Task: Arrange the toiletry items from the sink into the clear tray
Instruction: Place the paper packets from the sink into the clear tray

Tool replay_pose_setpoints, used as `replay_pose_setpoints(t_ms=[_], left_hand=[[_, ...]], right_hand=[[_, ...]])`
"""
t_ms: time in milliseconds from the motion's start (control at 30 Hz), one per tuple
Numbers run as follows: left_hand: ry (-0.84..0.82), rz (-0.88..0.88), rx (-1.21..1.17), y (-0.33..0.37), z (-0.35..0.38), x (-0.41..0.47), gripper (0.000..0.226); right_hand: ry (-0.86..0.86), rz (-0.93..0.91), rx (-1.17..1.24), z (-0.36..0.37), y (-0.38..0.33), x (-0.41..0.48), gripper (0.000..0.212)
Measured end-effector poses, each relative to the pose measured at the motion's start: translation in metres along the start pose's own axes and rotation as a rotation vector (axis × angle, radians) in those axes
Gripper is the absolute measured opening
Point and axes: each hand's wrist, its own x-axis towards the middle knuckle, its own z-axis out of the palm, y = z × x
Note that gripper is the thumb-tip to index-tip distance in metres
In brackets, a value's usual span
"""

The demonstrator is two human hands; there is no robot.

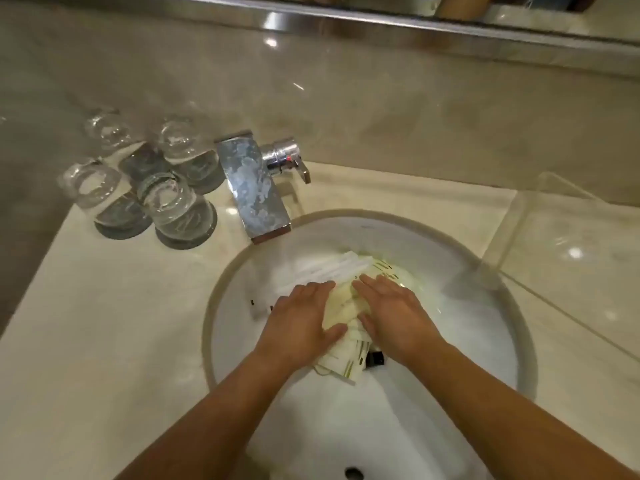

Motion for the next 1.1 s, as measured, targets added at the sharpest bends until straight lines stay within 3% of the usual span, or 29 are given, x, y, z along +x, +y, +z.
replay_pose_setpoints(t_ms=[267, 600, 733, 1100], left_hand=[[0.013, 0.036, 0.067, -0.003, 0.007, 0.014, 0.08], [0.029, 0.05, -0.021, 0.004, -0.009, 0.019, 0.051], [0.096, 0.059, -0.014, 0.009, -0.018, 0.017, 0.045], [0.252, 0.165, -0.172, 0.017, -0.05, -0.026, 0.043]], right_hand=[[0.048, -0.092, -0.019, 0.004, 0.01, 0.014, 0.055], [0.188, -0.111, -0.089, 0.001, 0.018, 0.02, 0.046], [0.269, -0.118, -0.125, 0.0, 0.02, 0.028, 0.05], [0.405, -0.142, 0.037, -0.024, 0.009, -0.007, 0.036]])
